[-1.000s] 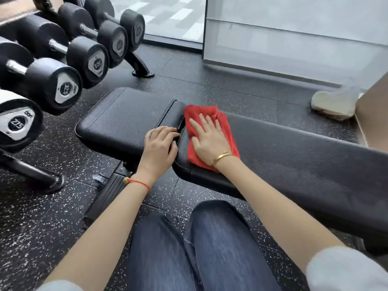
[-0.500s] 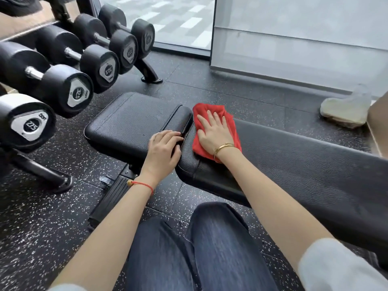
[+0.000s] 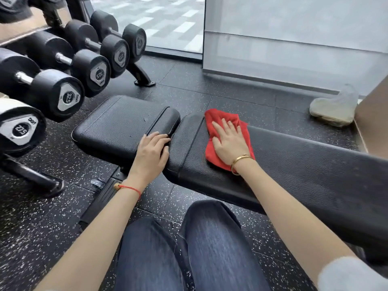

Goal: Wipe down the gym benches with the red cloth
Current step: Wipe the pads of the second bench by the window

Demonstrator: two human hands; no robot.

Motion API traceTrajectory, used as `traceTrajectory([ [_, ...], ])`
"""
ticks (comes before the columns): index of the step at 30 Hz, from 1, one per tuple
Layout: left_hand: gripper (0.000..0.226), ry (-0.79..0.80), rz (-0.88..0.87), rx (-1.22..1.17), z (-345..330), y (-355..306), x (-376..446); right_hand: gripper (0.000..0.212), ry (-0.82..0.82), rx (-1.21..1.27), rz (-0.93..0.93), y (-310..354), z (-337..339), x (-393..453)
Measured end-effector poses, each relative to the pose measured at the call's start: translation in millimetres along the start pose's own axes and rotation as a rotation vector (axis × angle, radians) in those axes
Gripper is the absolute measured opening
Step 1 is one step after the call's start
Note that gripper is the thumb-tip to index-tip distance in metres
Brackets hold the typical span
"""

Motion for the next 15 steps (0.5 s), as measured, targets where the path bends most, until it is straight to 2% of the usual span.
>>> traceTrajectory([
  [2,0.036,-0.011,0.009,0.016,1.6,-14.0,-2.3,0.057,-0.008,-0.011,0.014,2.8,-1.9,-0.8],
  [4,0.04,-0.019,-0.015,0.04,1.1,-33.8,-1.9,0.058,-0.013,0.001,0.104,4.9,-7.2,-20.1],
  [8,0.038,0.005,-0.022,0.016,-5.6,-68.9,7.2,0.059,0.0,-0.012,0.23,-11.2,-6.7,-67.5],
  [11,0.031,0.011,-0.031,-0.002,-13.6,-84.4,9.6,0.058,-0.035,0.006,0.147,-39.3,2.6,-78.1],
  [15,0.027,0.001,-0.001,-0.012,-21.6,-94.2,7.0,0.057,-0.069,-0.001,-0.081,-65.5,16.5,-46.6],
])
Point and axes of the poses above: each hand's wrist, its own x-axis towards the middle knuckle, its own z-axis out of the back of the hand, y = z × x, the point moved 2 cm from there along x, towards the middle knuckle, and after that the axes turned 6 degrees about x, right-handed, at the moved point
